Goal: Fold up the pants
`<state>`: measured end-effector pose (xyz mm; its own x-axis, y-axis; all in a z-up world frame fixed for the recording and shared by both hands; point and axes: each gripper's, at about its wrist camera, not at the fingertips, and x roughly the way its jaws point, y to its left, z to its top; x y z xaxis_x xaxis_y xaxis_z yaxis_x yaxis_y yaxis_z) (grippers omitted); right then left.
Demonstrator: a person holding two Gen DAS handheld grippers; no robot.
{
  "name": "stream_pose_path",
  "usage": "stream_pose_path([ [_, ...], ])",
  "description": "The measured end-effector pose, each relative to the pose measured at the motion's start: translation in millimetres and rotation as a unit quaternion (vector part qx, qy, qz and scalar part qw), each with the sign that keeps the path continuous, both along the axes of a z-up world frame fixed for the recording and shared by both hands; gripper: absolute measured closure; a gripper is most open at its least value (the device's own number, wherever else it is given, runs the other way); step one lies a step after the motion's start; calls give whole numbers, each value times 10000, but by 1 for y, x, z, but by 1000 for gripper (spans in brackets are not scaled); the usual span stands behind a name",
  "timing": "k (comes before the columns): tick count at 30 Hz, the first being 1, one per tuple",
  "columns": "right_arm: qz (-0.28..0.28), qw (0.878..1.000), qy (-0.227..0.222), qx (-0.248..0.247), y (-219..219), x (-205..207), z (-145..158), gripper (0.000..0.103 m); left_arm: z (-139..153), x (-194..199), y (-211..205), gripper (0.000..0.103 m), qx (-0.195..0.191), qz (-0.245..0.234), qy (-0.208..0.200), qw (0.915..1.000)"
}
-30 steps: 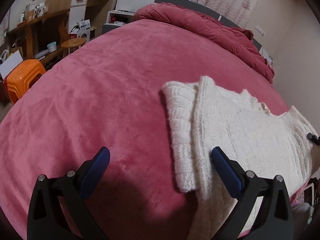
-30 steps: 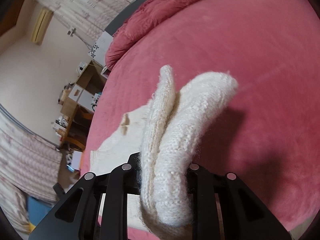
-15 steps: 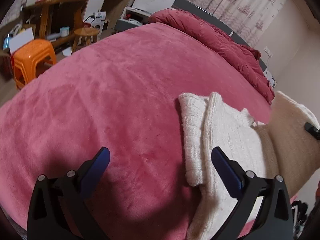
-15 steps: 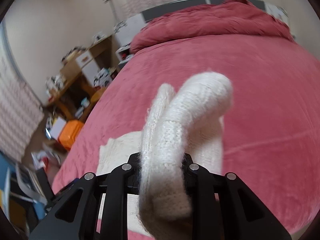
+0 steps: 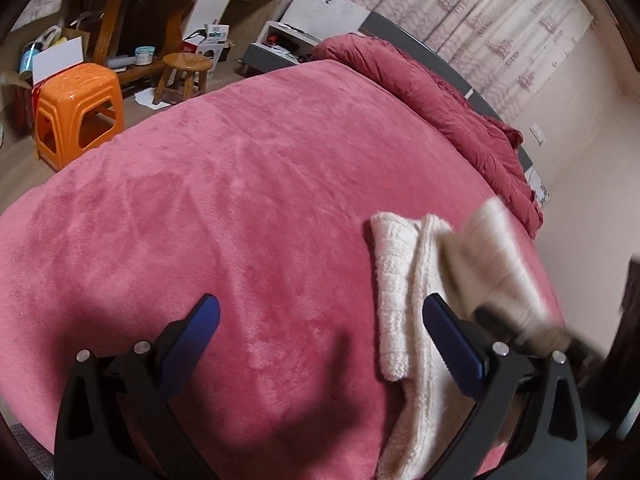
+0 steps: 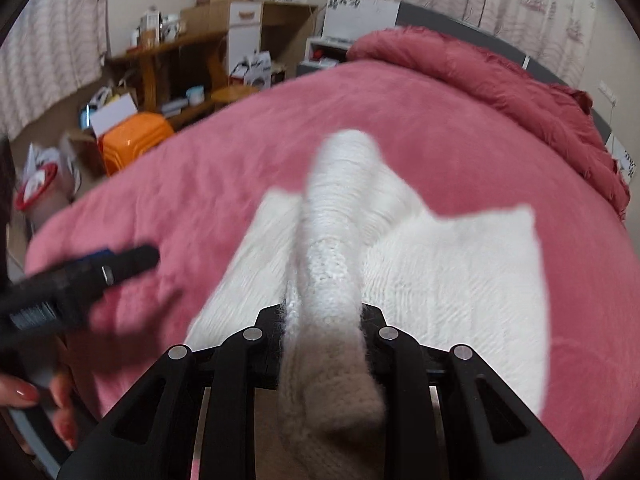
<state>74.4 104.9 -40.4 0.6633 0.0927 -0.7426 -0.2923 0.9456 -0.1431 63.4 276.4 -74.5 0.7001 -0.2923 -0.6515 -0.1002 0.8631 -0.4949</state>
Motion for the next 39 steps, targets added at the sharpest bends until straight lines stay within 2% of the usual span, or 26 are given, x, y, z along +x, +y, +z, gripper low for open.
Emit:
stream_pose_path([
  [1, 53, 10000, -42, 56, 2, -4, -4, 57, -1, 1, 2, 2, -50, 44, 8, 10000],
  [2, 245, 9993, -91, 283, 3, -11, -5, 47, -2, 1, 4, 2, -91, 69, 14, 9999],
  [3, 391, 9982, -113, 433, 5, -16, -5, 31, -2, 1, 6, 2, -140, 97, 13, 9999],
  [4, 495, 9973, -152, 528, 7, -21, -4, 26, -3, 1, 6, 2, -158, 105, 4, 9998],
  [6, 668, 9949, -327, 686, 2, -37, 1, 26, -3, 2, 6, 2, -177, 87, -38, 9998],
  [10, 751, 9809, -521, 1718, -38, -67, 14, 26, 4, -1, 0, 2, -489, -202, -384, 9979],
  [11, 686, 9745, -659, 2031, -55, -76, 19, 26, 6, -1, -3, 2, -551, -305, -486, 9968],
  [12, 574, 9717, -823, 2137, -68, -84, 23, 26, 9, -2, -8, 2, -679, -502, -632, 9944],
  [15, 3, 9709, -1337, 1987, -110, -103, 31, 27, 17, -7, -22, 2, -990, -1036, -945, 9852],
  [18, -595, 9651, -1584, 1997, -152, -112, 29, 36, 21, -9, -38, 2, -977, -1490, -1004, 9789],
  [21, -1244, 9575, -1489, 2134, -190, -112, 16, 52, 19, -6, -58, 3, -1081, -2034, -826, 9696],
  [22, -1345, 9565, -1445, 2146, -196, -112, 11, 53, 17, -6, -62, 3, -1143, -2138, -769, 9671],
  [27, -1519, 9586, -1192, 2093, -208, -108, -13, 53, 11, 6, -87, 3, -1347, -2688, -239, 9534],
  [30, -1516, 9631, -943, 2012, -207, -104, -27, 53, 9, 14, -98, 3, -1536, -2807, 32, 9474],
  [32, -1505, 9593, -867, 2225, -207, -105, -30, 53, 9, 20, -107, 3, -1708, -2861, 257, 9425],
  [35, -1445, 9488, -672, 2727, -217, -104, -34, 53, 10, 26, -121, 3, -1582, -2802, 472, 9456],
  [36, -1424, 9475, -579, 2805, -217, -103, -36, 52, 10, 26, -125, 5, -1506, -2810, 489, 9465],
  [37, -1390, 9462, -451, 2886, -218, -101, -40, 52, 12, 26, -129, 26, -1370, -2814, 433, 9488],
  [38, -1396, 9441, -411, 2959, -219, -103, -41, 52, 14, 27, -130, 65, -1219, -2817, 412, 9508],
  [39, -1417, 9400, -394, 3079, -222, -105, -41, 52, 16, 29, -128, 77, -1038, -2761, 430, 9545],
])
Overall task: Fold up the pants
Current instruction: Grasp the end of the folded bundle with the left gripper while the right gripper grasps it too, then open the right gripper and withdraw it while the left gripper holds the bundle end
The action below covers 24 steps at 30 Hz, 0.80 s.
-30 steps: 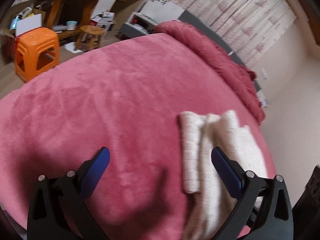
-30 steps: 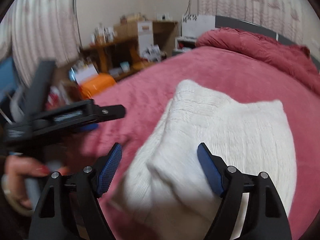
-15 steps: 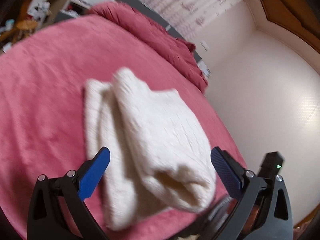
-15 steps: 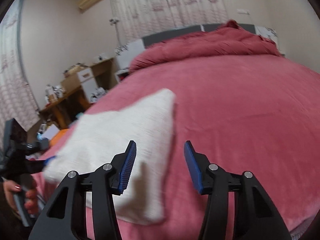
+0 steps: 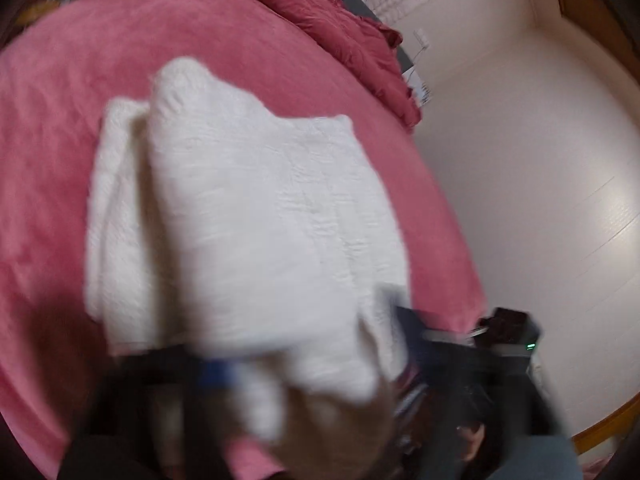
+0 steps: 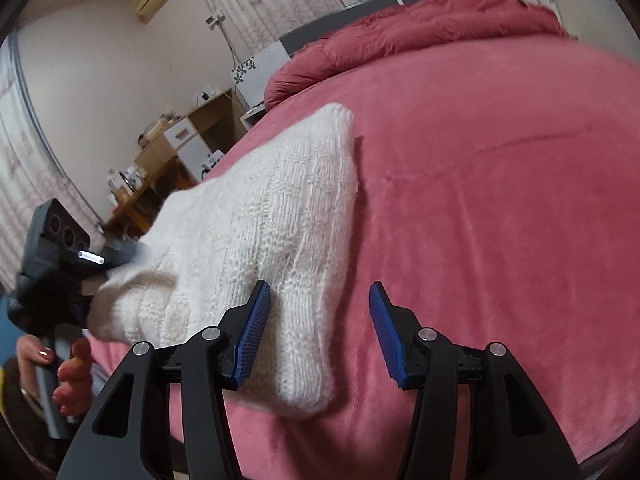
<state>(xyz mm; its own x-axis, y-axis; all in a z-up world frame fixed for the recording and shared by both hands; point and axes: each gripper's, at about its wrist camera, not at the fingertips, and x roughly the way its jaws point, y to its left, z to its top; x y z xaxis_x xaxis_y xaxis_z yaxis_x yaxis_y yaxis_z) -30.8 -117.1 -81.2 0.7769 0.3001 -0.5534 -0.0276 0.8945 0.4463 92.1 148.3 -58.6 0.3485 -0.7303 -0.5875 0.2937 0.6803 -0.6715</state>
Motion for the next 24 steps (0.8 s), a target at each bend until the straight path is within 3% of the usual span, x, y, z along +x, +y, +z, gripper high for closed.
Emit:
stream_pose_path([
  [3, 97, 9994, -136, 307, -7, -17, 7, 34, 0, 4, 21, 79, -452, 104, 129, 9988],
  [4, 161, 9992, -205, 311, -5, -23, 10, 34, -1, 6, 30, 80, -572, 143, 202, 9981],
  [7, 655, 9969, -232, -381, 26, -43, 14, 34, -6, 3, 39, 81, -561, 139, 138, 9982],
  [9, 920, 9882, -99, -1219, 58, -51, 7, 34, -10, 2, 44, 81, -730, 129, 176, 9971],
  [11, 861, 9807, -99, -1751, 75, -50, 1, 40, -14, 1, 38, 81, -769, 149, 197, 9967],
  [14, 557, 9860, -20, -1569, 70, -38, -2, 51, -15, 2, 33, 82, -791, 160, 124, 9967],
  [15, 394, 9878, -6, -1505, 65, -33, -1, 58, -13, 2, 33, 83, -821, 167, 91, 9964],
  [16, 315, 9871, -5, -1572, 63, -29, -1, 72, -13, 0, 37, 84, -854, 168, 68, 9962],
  [18, 164, 9799, -58, -1989, 67, -27, 4, 85, -10, -7, 42, 85, -903, 160, -43, 9958],
  [21, 24, 9634, -584, -2617, 78, -48, 27, 89, 0, -15, 46, 86, -782, 175, -171, 9966],
  [24, 238, 9463, -592, -3168, 91, -51, 15, 89, -14, -20, 54, 86, -456, 246, -119, 9986],
])
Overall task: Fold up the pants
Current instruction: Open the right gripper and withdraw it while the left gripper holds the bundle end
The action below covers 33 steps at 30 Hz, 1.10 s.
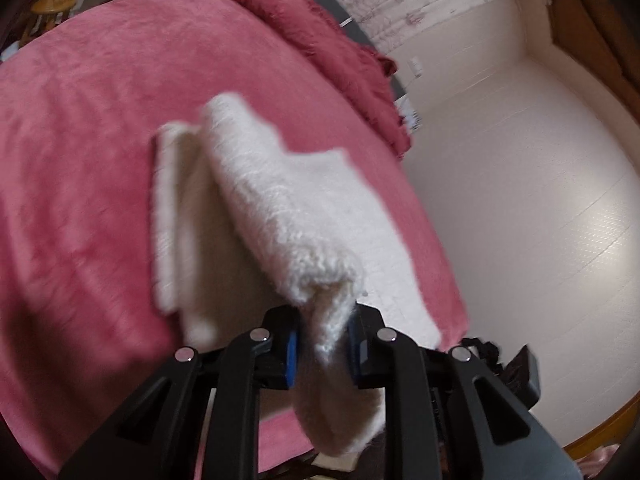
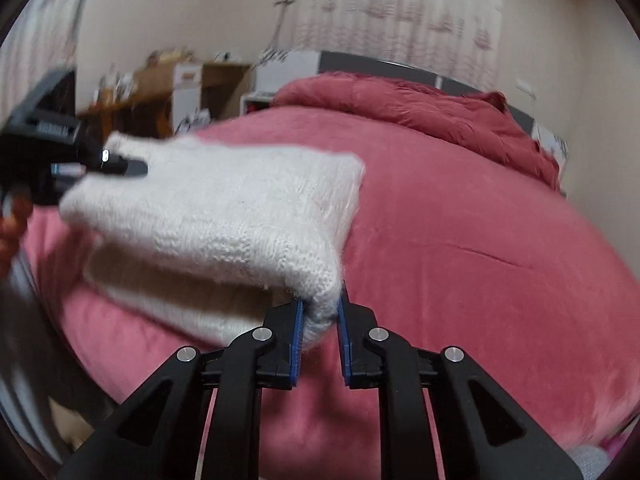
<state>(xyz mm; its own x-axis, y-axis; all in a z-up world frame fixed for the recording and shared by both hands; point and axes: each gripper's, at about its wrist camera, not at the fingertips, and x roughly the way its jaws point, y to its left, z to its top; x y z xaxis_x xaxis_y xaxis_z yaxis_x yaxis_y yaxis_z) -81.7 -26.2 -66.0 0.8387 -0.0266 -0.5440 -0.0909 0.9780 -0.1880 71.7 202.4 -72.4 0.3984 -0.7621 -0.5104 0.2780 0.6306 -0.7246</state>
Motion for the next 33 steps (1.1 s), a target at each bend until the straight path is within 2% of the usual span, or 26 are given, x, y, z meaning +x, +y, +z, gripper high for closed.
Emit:
stream_pose_path([
  [2, 323, 9988, 372, 21, 5, 6, -22, 89, -17, -2, 2, 86, 284, 131, 122, 9994],
  [3, 399, 9982, 437, -36, 7, 4, -30, 89, -25, -2, 5, 86, 270, 178, 178, 9993],
  [5, 526, 9977, 417, -128, 12, 1, -33, 89, -32, 0, 11, 86, -7, 246, 300, 9992],
  [6, 670, 9968, 430, -3, 12, -2, -28, 82, -31, 1, 12, 86, -44, 219, 245, 9994],
  [7, 742, 9961, 454, 167, 9, -1, -24, 73, -31, 1, 13, 85, -29, 201, 193, 9996],
  [8, 795, 9948, 504, 378, 4, -3, -20, 70, -32, 2, 15, 85, -112, 195, 182, 9996],
  [9, 922, 9906, 598, 813, -4, -5, -14, 67, -35, 2, 18, 85, -233, 199, 211, 9993],
  [11, 1145, 9819, 549, 1407, -16, -14, -2, 67, -43, 5, 27, 85, -537, 257, 383, 9975],
  [12, 1306, 9763, 453, 1665, -23, -21, 6, 67, -46, 4, 32, 85, -583, 275, 423, 9970],
  [14, 1446, 9725, 209, 1814, -27, -23, 24, 67, -48, -1, 33, 85, -491, 263, 378, 9977],
  [16, 1525, 9715, -39, 1816, -29, -21, 44, 67, -43, -5, 26, 85, -229, 248, 194, 9992],
  [18, 1481, 9741, -106, 1703, -29, 2, 57, 67, -41, -6, 24, 85, -134, 251, 130, 9995],
  [22, 1277, 9848, 101, 1173, -22, 70, 64, 67, -40, -6, 26, 85, -102, 285, 105, 9995],
  [25, 1461, 9831, 254, 1075, -9, 110, 60, 67, -36, -7, 29, 85, -33, 319, 17, 9995],
  [27, 1355, 9845, 672, 885, 1, 139, 48, 67, -39, 0, 32, 85, -123, 422, 105, 9990],
  [29, 984, 9861, 1085, 779, 11, 163, 26, 67, -42, 5, 36, 85, -209, 544, 175, 9981],
  [31, 827, 9875, 987, 914, 17, 168, 17, 65, -44, 10, 42, 85, -182, 664, 166, 9975],
  [33, 741, 9908, 789, 810, 19, 158, 14, 65, -48, 9, 48, 84, -266, 646, 237, 9973],
])
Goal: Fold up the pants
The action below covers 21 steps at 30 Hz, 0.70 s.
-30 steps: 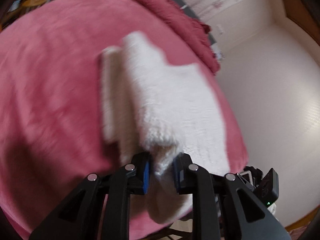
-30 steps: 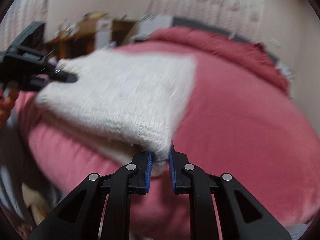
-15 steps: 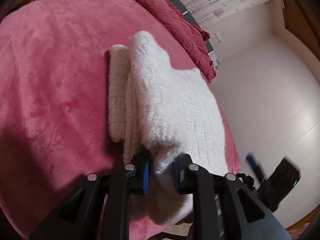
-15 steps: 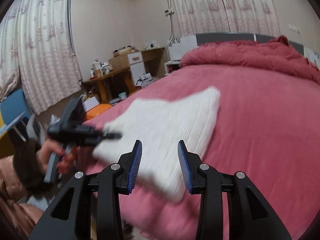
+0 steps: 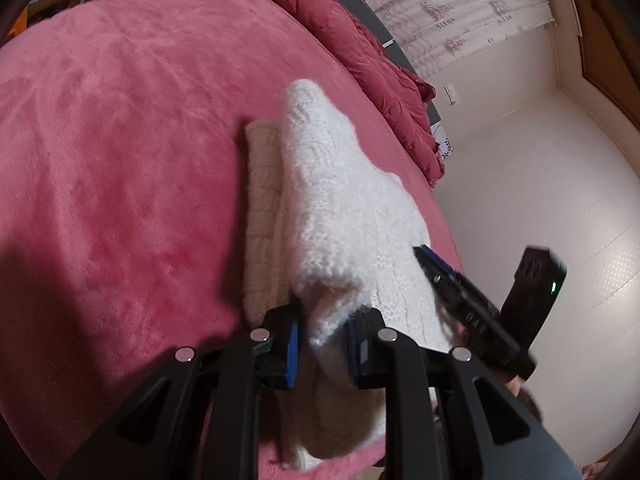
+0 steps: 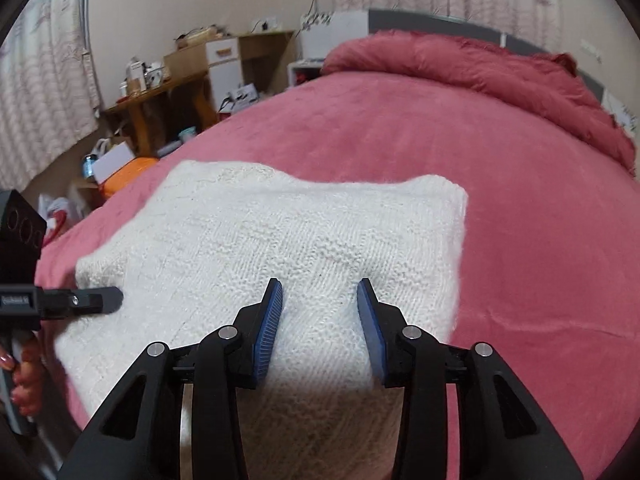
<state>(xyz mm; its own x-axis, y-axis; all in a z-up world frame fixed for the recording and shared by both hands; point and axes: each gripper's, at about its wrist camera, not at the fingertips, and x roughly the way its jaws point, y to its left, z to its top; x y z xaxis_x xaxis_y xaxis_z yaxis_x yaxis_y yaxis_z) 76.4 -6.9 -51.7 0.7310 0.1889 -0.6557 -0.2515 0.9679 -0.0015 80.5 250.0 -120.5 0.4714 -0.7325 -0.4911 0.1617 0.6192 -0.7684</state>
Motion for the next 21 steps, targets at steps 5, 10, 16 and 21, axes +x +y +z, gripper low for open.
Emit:
stream_pose_path([
  [5, 207, 9976, -607, -247, -6, -49, 1, 61, 2, -19, -2, 76, 184, -209, -122, 9995],
  [10, 34, 9940, -551, 942, -50, -84, 19, 44, 20, -44, -3, 45, 334, -288, -527, 9976],
  [16, -199, 9985, 227, 464, -56, -108, -15, 44, 11, -57, -15, 49, 1287, -384, -281, 9905],
  [21, -252, 9954, 543, 752, -67, -119, -33, 44, 12, -79, -20, 49, 1828, -506, -450, 9808],
])
